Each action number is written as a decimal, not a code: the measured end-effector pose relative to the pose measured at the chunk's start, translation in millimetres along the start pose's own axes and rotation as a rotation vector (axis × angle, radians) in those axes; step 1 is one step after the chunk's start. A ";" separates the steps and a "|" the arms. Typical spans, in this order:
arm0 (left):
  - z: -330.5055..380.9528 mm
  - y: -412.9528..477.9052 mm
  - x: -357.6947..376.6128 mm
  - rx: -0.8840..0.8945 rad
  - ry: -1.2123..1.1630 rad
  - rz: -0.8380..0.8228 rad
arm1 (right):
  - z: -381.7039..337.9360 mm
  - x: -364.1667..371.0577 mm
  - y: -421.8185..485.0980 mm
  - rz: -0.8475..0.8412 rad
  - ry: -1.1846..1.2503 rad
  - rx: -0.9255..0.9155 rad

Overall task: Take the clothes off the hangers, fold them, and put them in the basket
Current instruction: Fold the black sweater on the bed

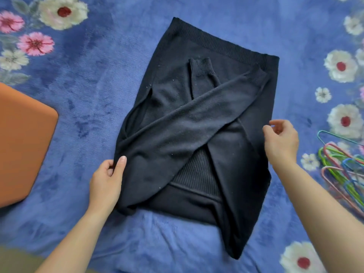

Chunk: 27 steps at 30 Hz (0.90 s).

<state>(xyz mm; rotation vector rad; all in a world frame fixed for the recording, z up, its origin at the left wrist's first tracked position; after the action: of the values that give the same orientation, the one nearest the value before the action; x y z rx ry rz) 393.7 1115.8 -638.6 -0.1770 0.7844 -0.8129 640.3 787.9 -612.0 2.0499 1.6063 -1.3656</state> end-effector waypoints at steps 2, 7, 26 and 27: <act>2.9 -11.7 0.6 0.002 -0.002 -0.046 | 43.9 -8.7 -32.3 0.025 -0.012 0.094; 7.7 -29.4 -1.5 -0.031 -0.058 -0.219 | 137.3 -15.0 -124.4 -0.050 0.050 0.512; -37.6 -108.7 -57.3 -0.210 -0.139 -0.297 | 173.3 -77.0 -201.0 -0.581 0.236 0.664; -19.9 -102.5 -59.0 -0.211 -0.216 -0.288 | 166.9 -80.2 -191.6 -0.572 0.366 0.672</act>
<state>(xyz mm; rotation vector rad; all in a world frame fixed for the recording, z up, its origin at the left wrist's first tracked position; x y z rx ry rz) 294.7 1089.8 -576.0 -0.5670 0.6468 -0.9635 390.8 702.4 -574.6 2.4071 2.2480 -2.0388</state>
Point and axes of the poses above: each hand's wrist, its own y-axis towards the middle knuckle, its own x-axis out of the palm, z = x × y, the point moved 3 cm from there along y, towards the middle knuckle, and after that the axes turned 9 degrees about x, right-handed, at the moved point
